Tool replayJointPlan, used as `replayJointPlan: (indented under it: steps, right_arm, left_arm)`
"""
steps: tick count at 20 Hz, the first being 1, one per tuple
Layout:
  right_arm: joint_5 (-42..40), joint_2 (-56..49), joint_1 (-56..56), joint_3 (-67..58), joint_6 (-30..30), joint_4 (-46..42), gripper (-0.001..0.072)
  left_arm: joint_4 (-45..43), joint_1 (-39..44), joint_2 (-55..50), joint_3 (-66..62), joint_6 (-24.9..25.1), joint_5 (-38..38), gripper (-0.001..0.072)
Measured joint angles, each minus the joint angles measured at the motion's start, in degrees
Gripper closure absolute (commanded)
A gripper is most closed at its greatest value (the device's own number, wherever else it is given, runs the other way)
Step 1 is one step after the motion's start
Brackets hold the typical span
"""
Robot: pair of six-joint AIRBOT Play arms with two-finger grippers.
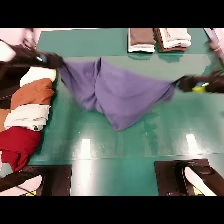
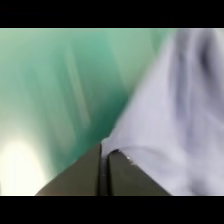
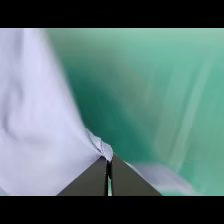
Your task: Fold the shirts.
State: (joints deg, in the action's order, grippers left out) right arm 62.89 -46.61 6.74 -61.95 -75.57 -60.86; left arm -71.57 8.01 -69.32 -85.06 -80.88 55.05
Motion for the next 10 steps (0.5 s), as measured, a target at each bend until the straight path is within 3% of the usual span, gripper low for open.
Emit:
replayJointPlan:
  steps: [10]
  right_arm:
    - [6.1,8.1,11.2,-32.6,0.1,-0.6,0.0697]
  left_arm:
    - [-1.4,-1.3,27.8,-14.6,3.6,-2.9,0.0681]
